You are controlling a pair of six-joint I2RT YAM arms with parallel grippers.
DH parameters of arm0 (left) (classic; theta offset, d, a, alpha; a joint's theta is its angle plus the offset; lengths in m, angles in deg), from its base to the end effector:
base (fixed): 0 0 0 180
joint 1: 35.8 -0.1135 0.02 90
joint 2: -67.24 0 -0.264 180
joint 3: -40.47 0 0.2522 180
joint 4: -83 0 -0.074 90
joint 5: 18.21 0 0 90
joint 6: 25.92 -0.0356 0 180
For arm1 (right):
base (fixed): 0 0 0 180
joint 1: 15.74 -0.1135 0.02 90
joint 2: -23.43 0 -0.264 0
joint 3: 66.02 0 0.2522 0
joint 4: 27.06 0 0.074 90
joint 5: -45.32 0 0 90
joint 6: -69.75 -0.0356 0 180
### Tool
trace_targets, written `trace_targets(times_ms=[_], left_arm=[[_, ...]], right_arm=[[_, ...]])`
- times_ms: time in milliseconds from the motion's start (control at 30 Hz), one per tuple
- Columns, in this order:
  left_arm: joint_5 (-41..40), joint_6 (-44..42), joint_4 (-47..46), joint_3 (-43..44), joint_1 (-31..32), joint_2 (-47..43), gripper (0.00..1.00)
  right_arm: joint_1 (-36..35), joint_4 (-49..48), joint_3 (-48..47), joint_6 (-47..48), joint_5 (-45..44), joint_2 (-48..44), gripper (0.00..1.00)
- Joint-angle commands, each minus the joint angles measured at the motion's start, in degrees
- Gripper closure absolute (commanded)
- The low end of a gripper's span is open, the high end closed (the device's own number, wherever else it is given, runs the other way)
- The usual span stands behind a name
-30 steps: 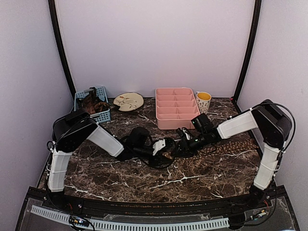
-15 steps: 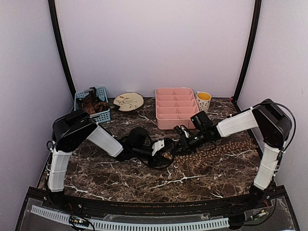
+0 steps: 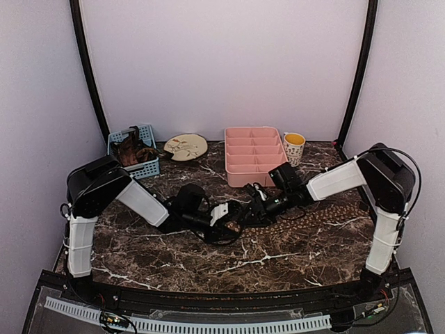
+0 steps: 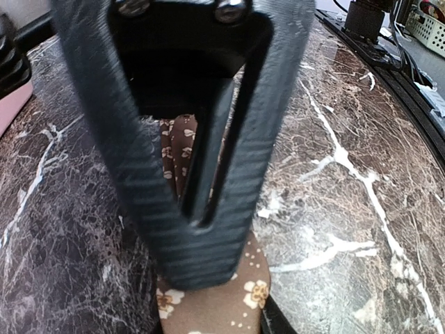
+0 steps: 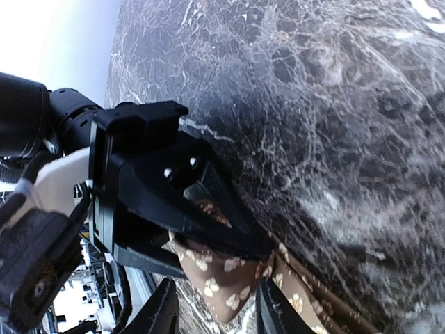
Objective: Roll the ties
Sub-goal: Roll the tie at the center of the board.
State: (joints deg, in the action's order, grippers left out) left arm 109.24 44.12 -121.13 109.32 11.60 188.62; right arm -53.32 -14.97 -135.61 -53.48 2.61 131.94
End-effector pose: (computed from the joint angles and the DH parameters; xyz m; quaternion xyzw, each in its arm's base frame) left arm 0.2554 -0.3097 0.0901 0.5879 0.5858 -0.3829 0.4057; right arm 0.2708 0.2414 0.1291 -0.1665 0.8578 0.4853 0.0301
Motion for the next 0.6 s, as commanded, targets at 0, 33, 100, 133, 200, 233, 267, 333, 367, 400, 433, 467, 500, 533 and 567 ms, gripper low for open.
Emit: trace_targets(times_ms=[0, 33, 100, 133, 200, 233, 267, 333, 367, 400, 433, 467, 500, 533, 567], left_arm=[[-0.15, -1.19, 5.97, -1.75, -0.29, -1.25, 0.74], [-0.13, -1.15, 5.98, -1.79, -0.29, -1.30, 0.74], [-0.08, -1.18, 6.09, -1.75, -0.35, -1.35, 0.74], [-0.02, -1.20, 6.08, -1.84, -0.37, -1.33, 0.74], [0.05, -1.29, 6.17, -1.93, -0.38, -1.33, 0.74], [0.03, -1.24, 6.08, -1.94, -0.45, -1.36, 0.74], [0.10, -1.21, 6.09, -1.94, -0.54, -1.28, 0.74], [0.16, -1.13, 6.12, -1.87, -0.59, -1.32, 0.74], [0.18, -1.15, 6.24, -1.79, -0.63, -1.27, 0.74], [0.16, -1.15, 6.25, -1.77, -0.64, -1.36, 0.74], [0.19, -1.13, 6.37, -1.78, -0.70, -1.37, 0.74], [0.22, -1.16, 6.36, -1.83, -0.72, -1.38, 0.74], [0.11, -1.13, 6.37, -1.91, -0.79, -1.38, 0.74], [0.02, -1.05, 6.23, -2.04, -0.81, -1.41, 0.74], [-0.13, -0.78, 5.84, -2.29, -0.89, -1.48, 0.71]], right_arm=[[-1.34, -2.46, -3.34, -1.01, 1.72, 2.54, 0.64], [-1.68, -1.49, -3.99, -0.66, 1.71, 2.97, 0.65], [-2.10, 0.36, -4.96, 0.52, 1.40, 3.62, 0.67], [-2.20, 0.86, -5.14, 0.83, 1.25, 3.64, 0.68], [-2.24, 1.15, -4.86, 1.01, 1.11, 3.29, 0.70], [-2.23, 1.46, -4.82, 1.26, 1.06, 3.07, 0.73], [-2.23, 1.69, -4.69, 1.51, 1.05, 2.85, 0.75], [-2.24, 2.50, -4.48, 2.11, 0.64, 2.39, 0.87], [-2.23, 2.96, -4.32, 2.50, 0.37, 2.19, 0.93], [-2.23, 3.43, -4.24, 2.86, -0.03, 2.08, 0.97], [-2.11, 3.99, -4.19, 3.29, -0.43, 1.94, 1.00], [-2.02, 4.70, -4.05, 3.73, -1.01, 1.89, 1.00], [-1.93, 5.17, -3.79, 4.31, -1.75, 1.65, 1.00], [-1.82, 5.57, -3.43, 4.87, -2.69, 1.44, 1.00], [-1.72, 6.11, -3.29, 5.57, -3.90, 1.36, 1.00]])
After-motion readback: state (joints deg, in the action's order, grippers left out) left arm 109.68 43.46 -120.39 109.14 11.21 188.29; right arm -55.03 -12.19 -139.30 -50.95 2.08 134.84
